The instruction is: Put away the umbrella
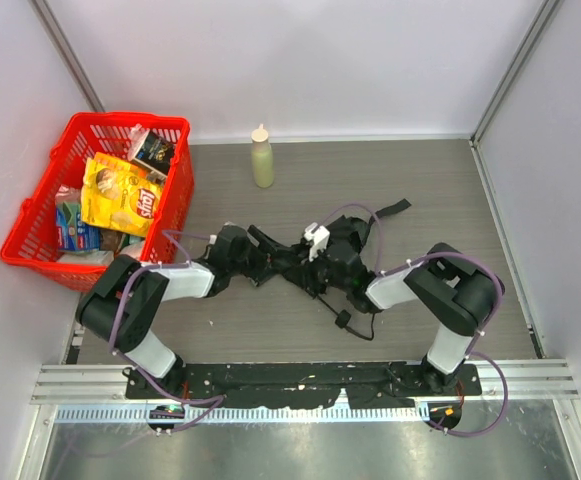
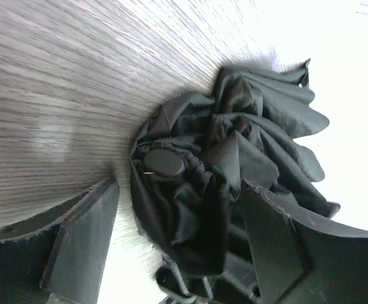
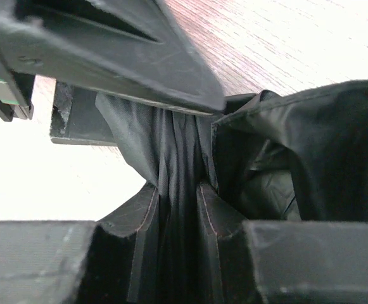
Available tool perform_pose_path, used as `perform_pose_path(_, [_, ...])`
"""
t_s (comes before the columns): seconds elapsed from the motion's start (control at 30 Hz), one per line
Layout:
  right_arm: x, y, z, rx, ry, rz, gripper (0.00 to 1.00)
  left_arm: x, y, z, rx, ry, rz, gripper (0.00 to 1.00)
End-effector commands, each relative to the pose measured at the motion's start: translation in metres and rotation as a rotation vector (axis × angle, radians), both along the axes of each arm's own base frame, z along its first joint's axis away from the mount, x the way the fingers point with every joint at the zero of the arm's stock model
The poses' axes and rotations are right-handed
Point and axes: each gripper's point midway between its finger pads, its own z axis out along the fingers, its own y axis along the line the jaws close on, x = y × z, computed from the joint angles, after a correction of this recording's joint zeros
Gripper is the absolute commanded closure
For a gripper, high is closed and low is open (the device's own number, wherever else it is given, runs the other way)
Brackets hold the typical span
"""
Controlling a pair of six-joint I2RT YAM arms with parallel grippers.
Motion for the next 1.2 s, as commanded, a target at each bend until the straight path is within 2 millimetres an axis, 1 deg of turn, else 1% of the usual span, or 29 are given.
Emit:
perform_pose_path(0.0, [-0.047, -0.018, -0.041, 0.125, 0.352, 0.093, 0.99, -0.025, 0.012, -0.026, 0.091, 0.037, -0.054, 0.13])
perform_pose_path(0.03, [-0.052, -0.016, -0.038, 0.167, 0.385, 0.120, 1.00, -0.025, 0.014, -0.027, 0.101, 0.034, -0.053, 0.11])
perform_pose_path(0.07, [-0.051, -0.016, -0.033, 0.208, 0.401, 0.143, 0.99, -0.026, 0.014, -0.028, 0.112, 0.031, -0.055, 0.09])
perform_pose_path(0.1, [-0.048, -0.019, -0.035, 0.236, 0.439, 0.120, 0.99, -0.027, 0.014, -0.029, 0.114, 0.031, -0.057, 0.08])
perform_pose_path(0.17, [-0.048, -0.020, -0.030, 0.307, 0.482, 0.128, 1.00, -0.028, 0.009, -0.031, 0.107, 0.036, -0.065, 0.08])
perform_pose_path(0.2, [-0.048, -0.018, -0.024, 0.341, 0.482, 0.152, 1.00, -0.028, 0.008, -0.033, 0.109, 0.040, -0.067, 0.08])
perform_pose_path(0.23, [-0.046, -0.021, -0.030, 0.359, 0.529, 0.128, 0.99, -0.029, 0.005, -0.035, 0.111, 0.045, -0.071, 0.08])
perform_pose_path(0.27, [-0.045, -0.019, -0.024, 0.389, 0.523, 0.148, 1.00, -0.029, 0.001, -0.037, 0.111, 0.049, -0.076, 0.09])
perform_pose_path(0.3, [-0.044, -0.022, -0.029, 0.407, 0.561, 0.128, 1.00, -0.031, -0.002, -0.040, 0.118, 0.056, -0.081, 0.10])
perform_pose_path(0.33, [-0.044, -0.021, -0.029, 0.434, 0.583, 0.132, 1.00, -0.032, -0.004, -0.044, 0.125, 0.063, -0.087, 0.11])
perform_pose_path(0.43, [-0.042, -0.021, -0.027, 0.483, 0.622, 0.135, 0.99, -0.031, -0.009, -0.056, 0.147, 0.081, -0.088, 0.14])
perform_pose_path(0.5, [-0.043, -0.020, -0.031, 0.481, 0.655, 0.134, 0.99, -0.030, -0.008, -0.068, 0.168, 0.092, -0.087, 0.18])
perform_pose_path(0.57, [-0.043, -0.021, -0.037, 0.457, 0.673, 0.125, 1.00, -0.026, -0.004, -0.076, 0.207, 0.083, -0.088, 0.31])
perform_pose_path(0.63, [-0.043, -0.024, -0.042, 0.429, 0.701, 0.107, 1.00, -0.022, -0.005, -0.081, 0.217, 0.067, -0.097, 0.57])
perform_pose_path(0.67, [-0.041, -0.025, -0.041, 0.425, 0.693, 0.108, 1.00, -0.021, -0.004, -0.084, 0.223, 0.072, -0.096, 0.69])
perform_pose_path(0.7, [-0.044, -0.026, -0.044, 0.409, 0.718, 0.098, 1.00, -0.021, -0.005, -0.085, 0.226, 0.072, -0.100, 0.79])
perform_pose_path(0.73, [-0.039, -0.027, -0.042, 0.405, 0.702, 0.094, 0.99, -0.021, -0.004, -0.086, 0.234, 0.077, -0.103, 0.86])
perform_pose_path(0.8, [-0.035, -0.030, -0.043, 0.369, 0.695, 0.070, 0.99, -0.023, -0.003, -0.086, 0.247, 0.085, -0.108, 0.94])
perform_pose_path(0.83, [-0.033, -0.032, -0.041, 0.345, 0.686, 0.053, 0.94, -0.023, -0.002, -0.085, 0.246, 0.086, -0.106, 0.97])
perform_pose_path(0.87, [-0.032, -0.033, -0.041, 0.325, 0.681, 0.043, 0.90, -0.027, 0.000, -0.086, 0.250, 0.096, -0.110, 1.00])
perform_pose_path(0.9, [-0.025, -0.038, -0.041, 0.276, 0.660, 0.006, 0.84, -0.027, -0.001, -0.082, 0.242, 0.096, -0.110, 1.00])
perform_pose_path(0.93, [-0.025, -0.039, -0.039, 0.248, 0.652, -0.004, 0.74, -0.030, -0.001, -0.081, 0.236, 0.106, -0.110, 1.00])
perform_pose_path(0.97, [-0.017, -0.044, -0.034, 0.196, 0.612, -0.042, 0.70, -0.033, 0.000, -0.080, 0.233, 0.123, -0.110, 1.00])
perform_pose_path(1.0, [-0.016, -0.044, -0.032, 0.159, 0.595, -0.059, 0.60, -0.037, 0.001, -0.079, 0.236, 0.146, -0.110, 1.00])
perform_pose_path(1.03, [-0.011, -0.049, -0.023, 0.098, 0.550, -0.087, 0.51, -0.040, 0.000, -0.076, 0.235, 0.163, -0.115, 1.00])
perform_pose_path(1.07, [-0.007, -0.050, -0.020, 0.047, 0.499, -0.122, 0.41, -0.046, 0.003, -0.076, 0.249, 0.201, -0.124, 1.00])
perform_pose_path(1.1, [-0.012, -0.044, -0.005, -0.015, 0.442, -0.103, 0.37, -0.046, 0.002, -0.072, 0.256, 0.212, -0.129, 1.00])
perform_pose_path(1.13, [-0.004, -0.049, 0.000, -0.069, 0.380, -0.153, 0.30, -0.048, 0.004, -0.071, 0.275, 0.235, -0.135, 1.00])
perform_pose_path(1.17, [-0.012, -0.041, 0.016, -0.114, 0.319, -0.122, 0.29, -0.053, 0.008, -0.069, 0.299, 0.258, -0.141, 1.00])
